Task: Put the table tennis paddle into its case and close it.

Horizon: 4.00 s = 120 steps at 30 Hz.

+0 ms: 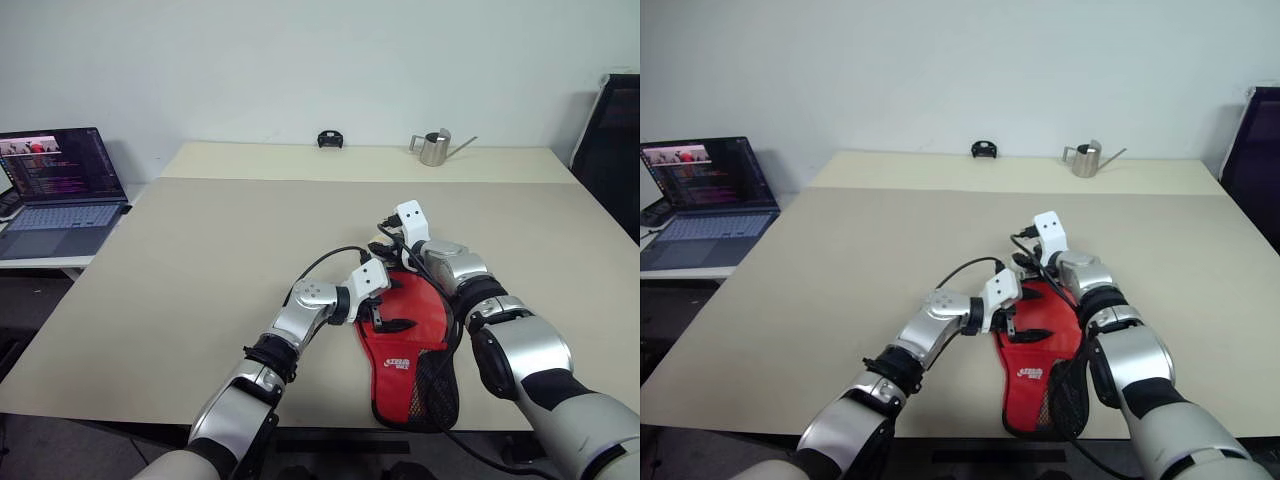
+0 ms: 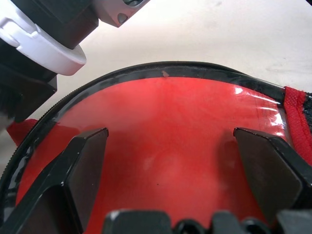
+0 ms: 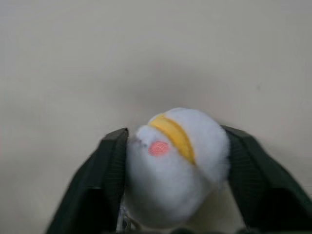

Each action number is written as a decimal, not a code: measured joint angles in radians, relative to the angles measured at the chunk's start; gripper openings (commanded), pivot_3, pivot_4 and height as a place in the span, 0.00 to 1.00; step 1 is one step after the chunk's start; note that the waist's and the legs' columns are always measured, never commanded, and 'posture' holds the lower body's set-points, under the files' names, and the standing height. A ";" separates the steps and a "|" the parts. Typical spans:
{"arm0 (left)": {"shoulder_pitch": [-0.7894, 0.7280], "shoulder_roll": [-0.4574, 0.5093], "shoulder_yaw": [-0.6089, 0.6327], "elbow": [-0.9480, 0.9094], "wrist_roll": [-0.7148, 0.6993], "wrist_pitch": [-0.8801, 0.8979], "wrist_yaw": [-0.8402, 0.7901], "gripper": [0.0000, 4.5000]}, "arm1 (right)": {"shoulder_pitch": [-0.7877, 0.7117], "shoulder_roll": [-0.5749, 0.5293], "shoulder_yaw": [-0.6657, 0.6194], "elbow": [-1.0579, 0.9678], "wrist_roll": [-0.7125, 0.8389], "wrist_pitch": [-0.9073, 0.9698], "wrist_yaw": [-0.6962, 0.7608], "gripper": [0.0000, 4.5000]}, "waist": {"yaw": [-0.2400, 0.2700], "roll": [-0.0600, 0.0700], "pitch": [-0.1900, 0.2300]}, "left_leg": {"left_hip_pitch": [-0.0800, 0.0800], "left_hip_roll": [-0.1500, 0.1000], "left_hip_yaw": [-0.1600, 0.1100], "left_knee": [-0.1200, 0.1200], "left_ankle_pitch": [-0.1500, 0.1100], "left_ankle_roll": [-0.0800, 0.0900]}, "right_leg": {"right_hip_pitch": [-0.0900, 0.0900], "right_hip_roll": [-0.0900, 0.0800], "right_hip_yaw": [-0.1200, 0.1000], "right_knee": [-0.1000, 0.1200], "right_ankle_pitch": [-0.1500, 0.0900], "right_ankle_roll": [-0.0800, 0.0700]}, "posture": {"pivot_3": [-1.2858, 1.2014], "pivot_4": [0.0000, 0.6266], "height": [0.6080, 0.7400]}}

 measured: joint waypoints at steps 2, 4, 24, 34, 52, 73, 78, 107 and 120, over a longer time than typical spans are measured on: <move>0.002 0.001 -0.001 -0.003 0.000 0.000 0.001 1.00 | 0.000 0.000 0.001 0.000 -0.012 -0.003 0.002 0.25 | 0.000 0.000 0.000 | 0.000 0.000 0.000 0.000 0.000 0.000 | 0.000 0.000 0.000 0.000 0.000 0.000 | 0.52 0.24 1.00; 0.003 0.001 -0.001 -0.004 0.000 -0.001 0.001 1.00 | 0.000 0.001 0.002 0.000 -0.019 -0.008 0.006 0.15 | 0.000 0.000 0.000 | 0.000 0.000 0.000 0.000 0.000 0.000 | 0.000 0.000 0.000 0.000 0.000 0.000 | 0.52 0.24 1.00; -0.002 -0.004 -0.011 0.015 0.011 -0.030 0.001 1.00 | 0.005 -0.062 0.000 -0.001 -0.063 -0.081 -0.002 0.03 | 0.003 0.000 0.000 | 0.000 0.000 0.000 0.000 0.000 0.000 | 0.001 0.000 0.000 0.000 0.000 0.000 | 0.52 0.24 1.00; -0.017 -0.019 -0.011 0.061 0.011 -0.048 -0.001 1.00 | 0.023 -0.175 -0.018 -0.040 -0.062 -0.082 0.003 0.03 | 0.005 0.001 -0.001 | 0.000 0.000 0.000 0.001 0.000 0.000 | 0.002 0.000 -0.001 0.000 0.000 0.000 | 0.52 0.24 1.00; -0.054 -0.053 -0.011 0.145 0.016 -0.083 -0.002 1.00 | 0.416 -0.335 -0.041 -0.742 -0.020 0.300 0.039 0.03 | 0.031 0.004 -0.002 | 0.000 -0.001 -0.002 0.004 -0.003 0.005 | 0.005 0.000 -0.002 -0.001 0.000 0.000 | 0.52 0.24 1.00; -0.082 -0.085 -0.011 0.203 0.024 -0.092 -0.006 1.00 | 0.906 -0.543 -0.221 -1.549 0.107 0.826 0.042 0.03 | 0.054 0.004 -0.003 | 0.001 -0.003 -0.005 0.005 -0.004 0.007 | 0.008 0.000 -0.004 -0.003 -0.001 0.001 | 0.52 0.24 1.00; -0.086 -0.092 -0.011 0.212 0.026 -0.099 -0.007 1.00 | 1.029 -0.588 -0.278 -1.676 0.168 0.911 0.081 0.03 | 0.056 0.004 -0.003 | 0.001 -0.004 -0.005 0.005 -0.004 0.007 | 0.008 0.000 -0.004 -0.003 -0.001 0.002 | 0.52 0.24 1.00; -0.093 -0.132 -0.028 0.232 0.037 -0.112 -0.038 1.00 | 1.514 -0.755 -0.557 -2.035 0.435 1.044 0.306 0.03 | 0.082 0.002 -0.004 | 0.000 -0.012 -0.008 0.006 -0.009 0.015 | 0.013 -0.004 -0.006 -0.009 -0.005 0.009 | 0.52 0.24 1.00; -0.093 -0.133 -0.028 0.236 0.037 -0.114 -0.037 1.00 | 1.546 -0.751 -0.551 -2.035 0.463 1.019 0.293 0.03 | 0.083 0.001 -0.004 | 0.000 -0.012 -0.008 0.006 -0.009 0.016 | 0.013 -0.004 -0.006 -0.008 -0.005 0.009 | 0.52 0.24 1.00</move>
